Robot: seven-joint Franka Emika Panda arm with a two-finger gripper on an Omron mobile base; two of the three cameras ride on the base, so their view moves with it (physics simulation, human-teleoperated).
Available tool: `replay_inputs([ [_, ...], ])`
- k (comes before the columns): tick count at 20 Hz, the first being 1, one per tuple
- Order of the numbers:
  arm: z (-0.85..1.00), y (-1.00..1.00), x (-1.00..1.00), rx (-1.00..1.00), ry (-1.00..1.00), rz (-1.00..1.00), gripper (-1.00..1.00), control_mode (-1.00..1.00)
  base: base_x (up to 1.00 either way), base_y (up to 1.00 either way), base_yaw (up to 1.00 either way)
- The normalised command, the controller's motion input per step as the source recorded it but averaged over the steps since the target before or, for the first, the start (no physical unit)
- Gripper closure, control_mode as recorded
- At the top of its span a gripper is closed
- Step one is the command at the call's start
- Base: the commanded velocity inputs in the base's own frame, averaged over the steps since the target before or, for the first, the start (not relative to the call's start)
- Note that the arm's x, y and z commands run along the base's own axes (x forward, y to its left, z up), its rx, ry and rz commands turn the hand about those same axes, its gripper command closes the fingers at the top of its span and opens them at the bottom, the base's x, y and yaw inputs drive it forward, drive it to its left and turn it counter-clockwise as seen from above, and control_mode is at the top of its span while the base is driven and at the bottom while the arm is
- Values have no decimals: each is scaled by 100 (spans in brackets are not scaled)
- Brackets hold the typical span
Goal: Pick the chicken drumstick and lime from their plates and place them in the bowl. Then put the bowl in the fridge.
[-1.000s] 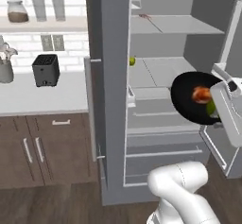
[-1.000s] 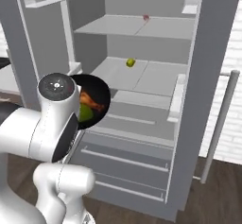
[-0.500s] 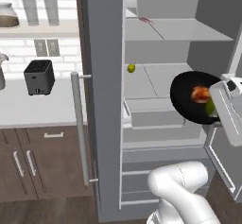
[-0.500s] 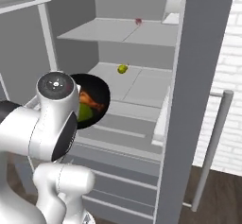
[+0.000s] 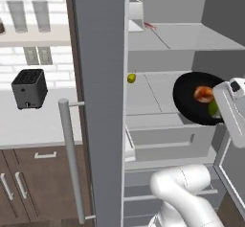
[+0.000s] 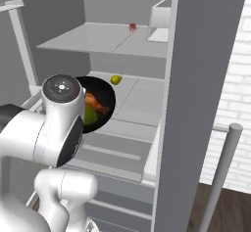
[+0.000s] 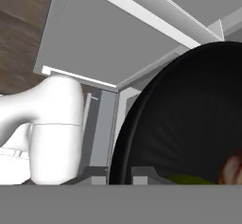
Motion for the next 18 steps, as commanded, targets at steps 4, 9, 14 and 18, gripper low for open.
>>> replay_inputs([
  [4,-3,0,53,0,0,0,100,-100,24,0,0],
  [9,-23,-4,99,0,0,0,100,-100,0,0,0],
  [14,-27,-20,93,0,1,0,100,-100,0,0,0],
  [18,-34,-38,82,0,12,0,100,-100,0,0,0],
])
